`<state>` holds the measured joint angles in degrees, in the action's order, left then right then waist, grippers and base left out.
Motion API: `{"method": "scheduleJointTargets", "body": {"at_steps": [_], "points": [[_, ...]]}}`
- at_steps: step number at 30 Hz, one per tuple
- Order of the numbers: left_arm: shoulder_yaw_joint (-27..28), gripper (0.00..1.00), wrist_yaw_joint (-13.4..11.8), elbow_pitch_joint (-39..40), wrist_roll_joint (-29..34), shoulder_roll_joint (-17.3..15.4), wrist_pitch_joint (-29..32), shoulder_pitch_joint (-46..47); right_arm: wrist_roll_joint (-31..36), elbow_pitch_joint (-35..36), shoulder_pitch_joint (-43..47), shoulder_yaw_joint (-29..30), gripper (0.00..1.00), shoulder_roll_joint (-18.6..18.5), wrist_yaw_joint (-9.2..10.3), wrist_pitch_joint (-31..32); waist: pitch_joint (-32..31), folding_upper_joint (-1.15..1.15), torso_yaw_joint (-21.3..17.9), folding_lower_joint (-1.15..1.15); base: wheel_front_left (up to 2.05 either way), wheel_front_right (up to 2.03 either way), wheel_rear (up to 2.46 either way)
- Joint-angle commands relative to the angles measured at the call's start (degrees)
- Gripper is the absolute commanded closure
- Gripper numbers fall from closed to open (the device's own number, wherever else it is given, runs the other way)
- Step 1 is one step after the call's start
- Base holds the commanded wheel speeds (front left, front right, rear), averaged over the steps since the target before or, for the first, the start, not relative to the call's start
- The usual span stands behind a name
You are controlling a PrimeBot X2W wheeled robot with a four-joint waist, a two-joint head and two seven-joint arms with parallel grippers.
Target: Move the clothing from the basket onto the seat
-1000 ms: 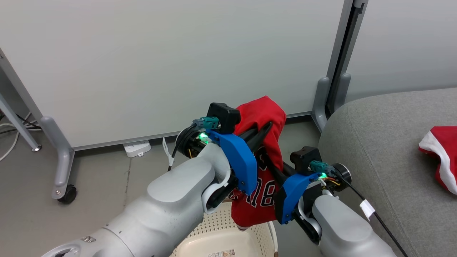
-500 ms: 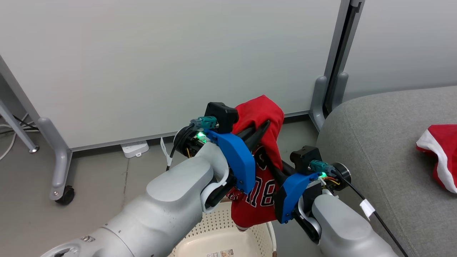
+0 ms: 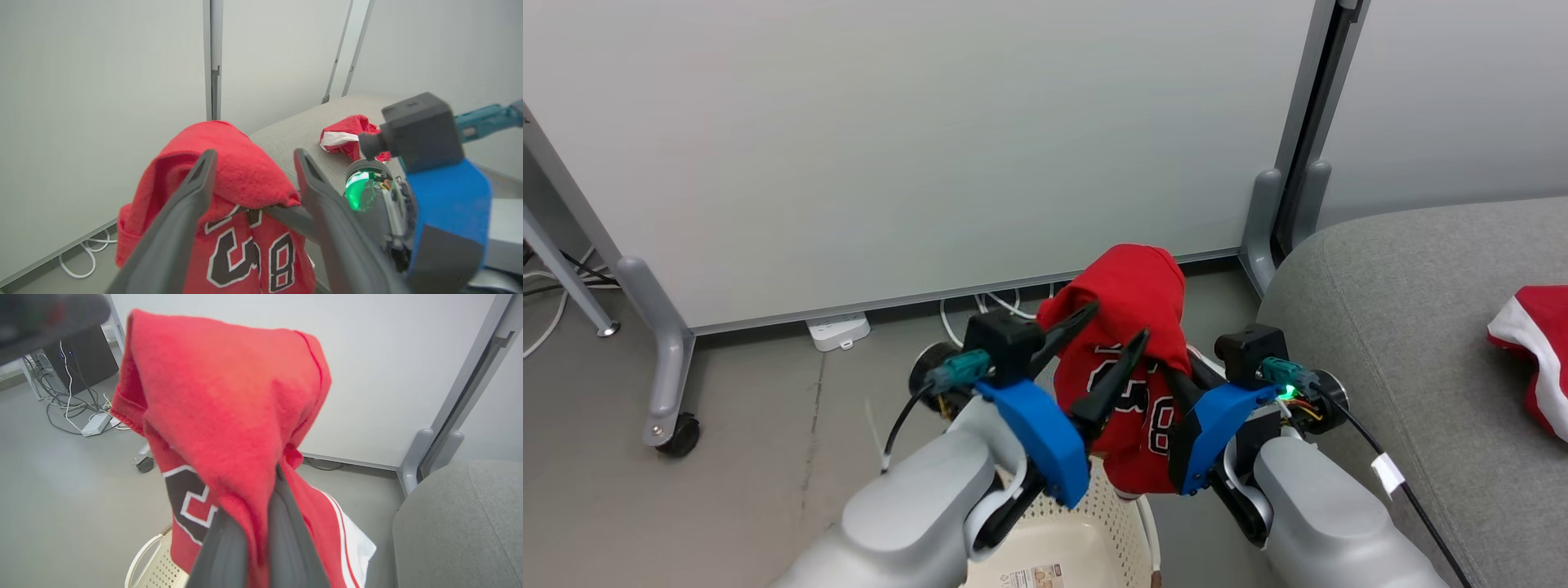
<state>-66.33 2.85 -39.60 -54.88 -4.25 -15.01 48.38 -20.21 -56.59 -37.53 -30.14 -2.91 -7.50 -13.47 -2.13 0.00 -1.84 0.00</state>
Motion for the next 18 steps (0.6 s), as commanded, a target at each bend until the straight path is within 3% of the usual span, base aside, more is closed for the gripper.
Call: {"method": "scheduleJointTargets", "body": {"at_steps": [1,7,13,18], "points": [[4.50,0.00,-0.96,3.79,4.83,-2.46,-0.18,-5.65,0.27,-0.12,-0.86,0.76,1.00,0.04,0.02,-0.76,0.13,0.00,0.21,0.00,0.00,0.00,0.00],[15.04,0.00,-1.43,14.48,17.60,-5.97,-0.20,-19.18,1.84,-0.88,-0.62,3.49,1.00,0.04,0.02,-1.35,0.44,0.00,1.37,0.00,0.00,0.00,0.00],[21.75,0.00,-1.38,19.01,24.33,-7.10,-0.21,-27.90,3.40,-1.20,-0.08,5.68,1.00,0.04,0.02,-1.51,0.44,0.00,2.23,0.00,0.00,0.00,0.00],[26.91,0.00,-1.06,20.92,28.46,-6.23,-0.21,-33.08,4.66,-1.21,0.78,7.80,1.00,0.04,0.02,-1.68,0.29,0.00,3.20,0.00,0.00,0.00,0.00]]}}
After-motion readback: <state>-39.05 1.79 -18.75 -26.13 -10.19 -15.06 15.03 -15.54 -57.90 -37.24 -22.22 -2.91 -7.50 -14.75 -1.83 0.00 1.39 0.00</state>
